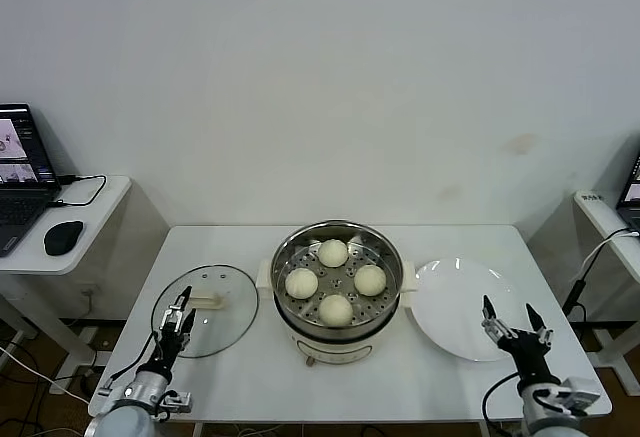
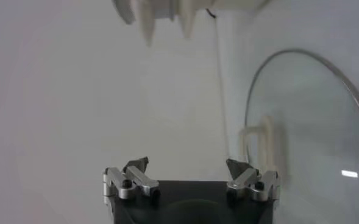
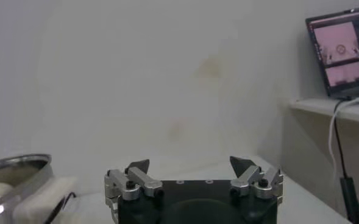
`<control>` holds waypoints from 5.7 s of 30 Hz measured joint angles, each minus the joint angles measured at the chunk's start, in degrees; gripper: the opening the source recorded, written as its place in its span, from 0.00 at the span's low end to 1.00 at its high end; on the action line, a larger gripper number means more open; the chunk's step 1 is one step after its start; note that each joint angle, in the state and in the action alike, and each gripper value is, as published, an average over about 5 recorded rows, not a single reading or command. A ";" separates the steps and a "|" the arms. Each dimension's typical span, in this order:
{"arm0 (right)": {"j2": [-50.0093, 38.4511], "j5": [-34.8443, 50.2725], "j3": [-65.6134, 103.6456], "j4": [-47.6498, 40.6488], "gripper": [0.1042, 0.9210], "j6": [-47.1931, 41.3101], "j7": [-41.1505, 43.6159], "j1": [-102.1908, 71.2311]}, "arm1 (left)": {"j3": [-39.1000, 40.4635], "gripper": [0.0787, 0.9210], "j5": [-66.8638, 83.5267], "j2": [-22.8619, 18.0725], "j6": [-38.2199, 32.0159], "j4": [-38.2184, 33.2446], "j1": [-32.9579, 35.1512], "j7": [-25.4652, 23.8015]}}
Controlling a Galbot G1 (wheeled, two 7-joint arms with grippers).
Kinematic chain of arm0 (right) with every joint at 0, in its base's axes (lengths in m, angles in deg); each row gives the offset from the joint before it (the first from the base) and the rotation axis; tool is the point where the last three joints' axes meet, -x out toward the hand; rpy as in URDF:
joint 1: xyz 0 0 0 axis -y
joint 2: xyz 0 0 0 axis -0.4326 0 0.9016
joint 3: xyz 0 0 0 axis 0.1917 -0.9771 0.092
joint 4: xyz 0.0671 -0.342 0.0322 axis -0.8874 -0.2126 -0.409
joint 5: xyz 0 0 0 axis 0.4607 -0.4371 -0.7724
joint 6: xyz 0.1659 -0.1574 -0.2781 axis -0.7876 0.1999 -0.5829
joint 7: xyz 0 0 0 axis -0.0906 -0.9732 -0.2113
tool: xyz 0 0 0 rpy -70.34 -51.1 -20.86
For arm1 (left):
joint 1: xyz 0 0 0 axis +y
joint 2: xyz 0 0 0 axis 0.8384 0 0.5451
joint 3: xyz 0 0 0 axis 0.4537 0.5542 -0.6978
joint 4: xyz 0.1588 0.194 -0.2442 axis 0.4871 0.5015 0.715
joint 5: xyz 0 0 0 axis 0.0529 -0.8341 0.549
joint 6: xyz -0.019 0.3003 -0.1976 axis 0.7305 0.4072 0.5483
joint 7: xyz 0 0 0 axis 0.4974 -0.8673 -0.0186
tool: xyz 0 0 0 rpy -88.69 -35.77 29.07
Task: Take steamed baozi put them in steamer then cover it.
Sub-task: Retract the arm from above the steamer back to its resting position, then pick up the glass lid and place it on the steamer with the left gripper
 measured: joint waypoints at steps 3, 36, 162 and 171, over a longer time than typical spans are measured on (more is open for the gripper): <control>0.49 -0.41 0.07 0.04 0.88 0.03 0.21 -0.42 | 1.03 0.88 -0.10 0.55 0.63 1.53 -1.38 -0.50; 1.89 -2.12 0.73 -1.48 0.88 0.22 0.91 -1.15 | 6.18 0.88 -0.94 -1.94 8.19 9.34 -11.67 -4.95; 6.01 -8.90 0.03 -2.50 0.88 -4.97 0.79 4.10 | 22.73 0.08 -20.32 -22.30 36.58 -23.30 -12.02 -26.41; 6.48 -9.29 0.24 -3.23 0.88 -4.82 0.94 4.15 | 28.01 0.08 -21.74 -25.37 36.75 -19.80 -15.70 -28.20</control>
